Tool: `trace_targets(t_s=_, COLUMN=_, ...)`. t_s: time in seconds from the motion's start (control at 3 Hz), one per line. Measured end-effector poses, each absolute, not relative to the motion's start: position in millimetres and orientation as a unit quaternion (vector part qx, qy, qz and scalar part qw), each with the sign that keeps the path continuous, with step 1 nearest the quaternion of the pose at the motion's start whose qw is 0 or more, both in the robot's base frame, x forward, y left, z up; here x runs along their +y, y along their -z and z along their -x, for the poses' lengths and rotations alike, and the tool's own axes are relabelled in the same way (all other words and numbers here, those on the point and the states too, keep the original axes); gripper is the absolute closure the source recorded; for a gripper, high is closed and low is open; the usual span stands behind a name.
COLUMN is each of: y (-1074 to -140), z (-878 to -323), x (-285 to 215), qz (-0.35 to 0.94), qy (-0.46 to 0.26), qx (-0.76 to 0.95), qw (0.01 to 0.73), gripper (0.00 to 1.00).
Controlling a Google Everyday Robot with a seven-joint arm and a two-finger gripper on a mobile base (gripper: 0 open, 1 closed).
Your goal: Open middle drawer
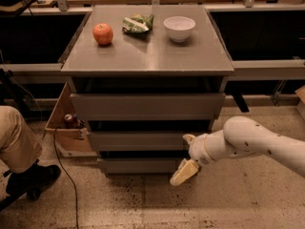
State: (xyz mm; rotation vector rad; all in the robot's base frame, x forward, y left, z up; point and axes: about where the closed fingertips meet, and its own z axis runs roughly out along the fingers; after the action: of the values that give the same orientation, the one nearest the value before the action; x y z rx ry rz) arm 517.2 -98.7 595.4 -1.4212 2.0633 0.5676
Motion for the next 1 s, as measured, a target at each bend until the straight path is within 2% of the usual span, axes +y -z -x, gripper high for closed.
trace_targets(t_s=0.67, y=-540, z=-583, x=-59, qz=0.497, qy=-0.231, qx=0.759, qw=0.351, gripper=0.00)
trace_targets(t_s=1.0, y=-540, z=-583, x=-59, qz=0.497, qy=-0.231, qx=0.759, qw=0.351, gripper=0.00)
